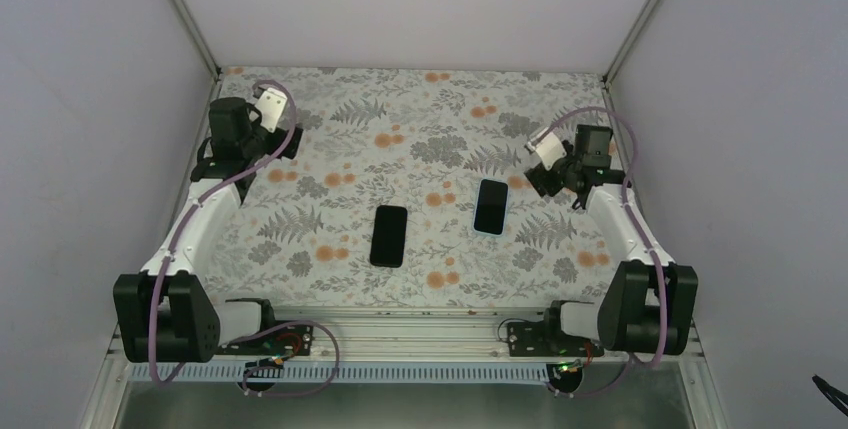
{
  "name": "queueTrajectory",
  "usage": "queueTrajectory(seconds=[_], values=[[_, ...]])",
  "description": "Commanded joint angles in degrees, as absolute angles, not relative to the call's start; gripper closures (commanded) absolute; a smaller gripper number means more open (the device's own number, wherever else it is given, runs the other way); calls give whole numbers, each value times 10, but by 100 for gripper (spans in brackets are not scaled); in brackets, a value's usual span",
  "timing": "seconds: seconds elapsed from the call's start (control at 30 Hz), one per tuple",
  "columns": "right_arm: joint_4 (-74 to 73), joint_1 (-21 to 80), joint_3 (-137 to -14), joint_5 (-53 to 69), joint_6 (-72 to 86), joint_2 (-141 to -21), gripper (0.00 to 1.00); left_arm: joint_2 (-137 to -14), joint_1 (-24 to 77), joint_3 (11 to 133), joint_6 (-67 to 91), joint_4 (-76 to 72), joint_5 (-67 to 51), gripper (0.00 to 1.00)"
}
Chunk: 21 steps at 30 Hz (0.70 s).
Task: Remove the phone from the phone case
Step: Pick up the phone at the center of the board.
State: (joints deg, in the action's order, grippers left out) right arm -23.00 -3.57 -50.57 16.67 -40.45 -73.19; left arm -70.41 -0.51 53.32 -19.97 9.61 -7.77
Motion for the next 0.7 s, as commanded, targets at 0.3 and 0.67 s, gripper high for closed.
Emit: queueTrajectory(seconds=[0.3, 0.67], values=[[-329, 34, -420, 80, -497, -796, 97, -719, -6, 515, -212, 87, -36, 0], [-311, 133, -429, 42, -434, -899, 96, -711, -7, 503, -223, 97, -30, 0]])
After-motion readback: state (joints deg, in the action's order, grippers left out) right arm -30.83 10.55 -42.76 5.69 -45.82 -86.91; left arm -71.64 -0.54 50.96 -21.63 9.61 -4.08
